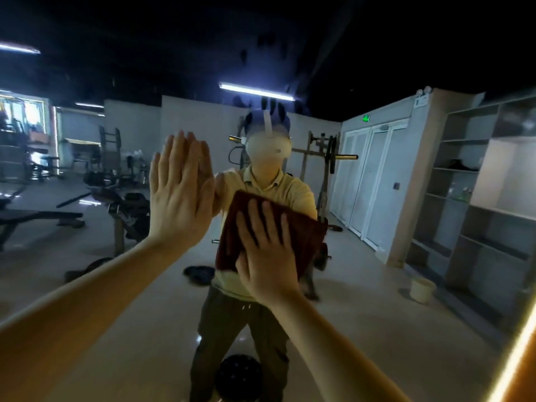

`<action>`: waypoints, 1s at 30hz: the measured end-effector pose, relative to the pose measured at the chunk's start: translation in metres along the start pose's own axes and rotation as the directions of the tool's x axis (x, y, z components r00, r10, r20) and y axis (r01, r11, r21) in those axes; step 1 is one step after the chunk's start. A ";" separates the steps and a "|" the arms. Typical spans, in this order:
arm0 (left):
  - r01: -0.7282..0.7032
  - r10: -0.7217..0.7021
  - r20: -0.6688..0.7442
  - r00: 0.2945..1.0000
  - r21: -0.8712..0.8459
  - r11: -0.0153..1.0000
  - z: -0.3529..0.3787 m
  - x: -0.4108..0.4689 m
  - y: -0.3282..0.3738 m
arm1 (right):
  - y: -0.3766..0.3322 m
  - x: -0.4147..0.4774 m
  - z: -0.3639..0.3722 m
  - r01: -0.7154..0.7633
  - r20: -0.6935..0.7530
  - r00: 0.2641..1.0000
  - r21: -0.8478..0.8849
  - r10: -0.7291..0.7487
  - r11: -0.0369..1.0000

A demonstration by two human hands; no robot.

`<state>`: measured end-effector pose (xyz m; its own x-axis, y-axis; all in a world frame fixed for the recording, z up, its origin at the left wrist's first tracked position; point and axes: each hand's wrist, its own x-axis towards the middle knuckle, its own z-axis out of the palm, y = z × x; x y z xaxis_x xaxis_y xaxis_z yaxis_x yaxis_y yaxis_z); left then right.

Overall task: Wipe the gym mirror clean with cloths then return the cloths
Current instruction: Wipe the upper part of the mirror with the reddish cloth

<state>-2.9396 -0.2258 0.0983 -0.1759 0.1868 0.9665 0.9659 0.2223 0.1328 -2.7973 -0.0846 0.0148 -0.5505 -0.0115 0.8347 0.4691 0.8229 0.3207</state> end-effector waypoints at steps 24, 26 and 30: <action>-0.332 0.329 0.043 0.943 0.155 0.931 -0.021 0.088 -0.110 | 0.042 0.116 -0.059 -0.028 -0.021 1.000 -0.330 0.022 0.944; -0.342 0.339 0.040 0.940 0.137 0.930 -0.020 0.088 -0.111 | 0.074 0.156 -0.090 -0.437 -0.221 0.895 -0.257 0.387 0.862; -0.364 0.365 0.016 0.931 0.120 0.924 -0.016 0.089 -0.112 | 0.050 0.220 -0.098 -0.762 -0.416 0.590 -0.003 0.692 0.648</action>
<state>-3.0603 -0.2490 0.1734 0.1854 0.2704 0.9447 0.9335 0.2517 -0.2553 -2.8273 -0.1017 0.2586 0.2872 0.3258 0.9008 0.7250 0.5406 -0.4267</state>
